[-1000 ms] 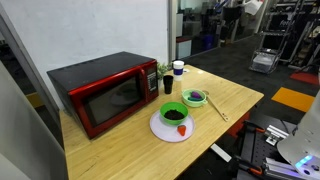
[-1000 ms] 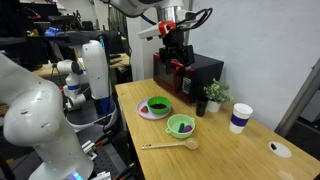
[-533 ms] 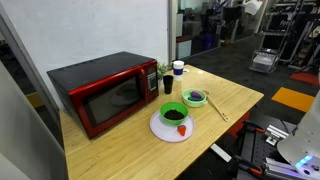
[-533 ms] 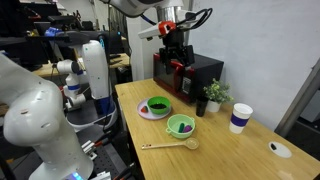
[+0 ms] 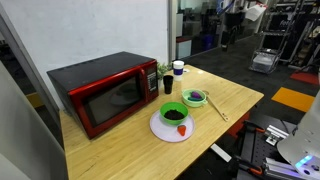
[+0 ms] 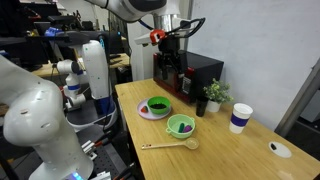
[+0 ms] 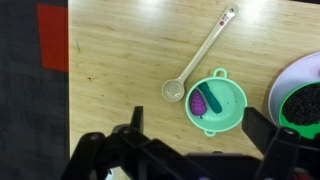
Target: Use the ladle to stir the contents in the green bowl
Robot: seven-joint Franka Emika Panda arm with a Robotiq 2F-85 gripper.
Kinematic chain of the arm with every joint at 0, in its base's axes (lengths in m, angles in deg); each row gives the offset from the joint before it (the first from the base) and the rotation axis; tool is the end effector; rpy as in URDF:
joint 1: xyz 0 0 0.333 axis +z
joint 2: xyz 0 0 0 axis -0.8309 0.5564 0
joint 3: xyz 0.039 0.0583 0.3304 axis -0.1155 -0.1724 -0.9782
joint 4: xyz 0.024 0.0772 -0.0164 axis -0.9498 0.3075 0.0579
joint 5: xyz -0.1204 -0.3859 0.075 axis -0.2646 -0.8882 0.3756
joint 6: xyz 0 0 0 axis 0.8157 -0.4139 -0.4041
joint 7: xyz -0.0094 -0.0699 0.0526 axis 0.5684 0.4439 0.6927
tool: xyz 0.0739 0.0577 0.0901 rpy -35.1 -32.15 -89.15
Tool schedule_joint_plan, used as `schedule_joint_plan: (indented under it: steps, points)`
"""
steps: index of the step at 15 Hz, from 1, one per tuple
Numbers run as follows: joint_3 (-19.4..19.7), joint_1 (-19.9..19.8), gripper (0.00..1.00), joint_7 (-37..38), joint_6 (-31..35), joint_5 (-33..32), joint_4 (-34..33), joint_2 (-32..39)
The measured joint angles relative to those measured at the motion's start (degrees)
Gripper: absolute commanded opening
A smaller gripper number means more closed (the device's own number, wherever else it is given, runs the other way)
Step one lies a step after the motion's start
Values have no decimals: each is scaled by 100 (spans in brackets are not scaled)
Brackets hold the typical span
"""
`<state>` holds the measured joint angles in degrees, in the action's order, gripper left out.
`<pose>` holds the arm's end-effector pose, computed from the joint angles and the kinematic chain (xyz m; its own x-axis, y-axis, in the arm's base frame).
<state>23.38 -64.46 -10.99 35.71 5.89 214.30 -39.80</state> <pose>0.3962 -0.1411 0.5046 0.9928 -0.1189 0.0166 -0.1197 -0.9695 0.2140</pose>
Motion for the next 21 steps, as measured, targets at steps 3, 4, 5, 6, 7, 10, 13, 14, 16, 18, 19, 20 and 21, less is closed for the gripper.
schedule_joint_plan:
  steps: [3, 4, 5, 6, 7, 10, 13, 14, 16, 18, 19, 20, 21]
  points:
    - [-2, -33, 100, 727, 215, -1, 770, -281]
    - [-3, -49, 100, 974, 367, -1, 1086, -382]
    - [-11, -74, 100, 1227, 539, -1, 1406, -479]
    - [-26, -117, 100, 1499, 762, -1, 1740, -566]
    - [-50, -175, 100, 1769, 1026, -2, 2071, -641]
    - [-158, -393, 100, 2463, 1867, -2, 2684, -606]
    - [-341, -669, 100, 2996, 2709, -54, 2659, -72]
    - [-414, -770, 100, 3187, 3003, -114, 2656, 149]
    - [-537, -946, 100, 3533, 3501, -251, 2653, 624]
    - [-593, -1043, 100, 3795, 3837, -385, 2642, 1082]
    - [-600, -1059, 100, 3889, 3958, -445, 2635, 1280]
    - [-600, -1063, 100, 3963, 4045, -494, 2626, 1455]
    - [-600, -1063, 100, 4024, 4115, -549, 2617, 1598]
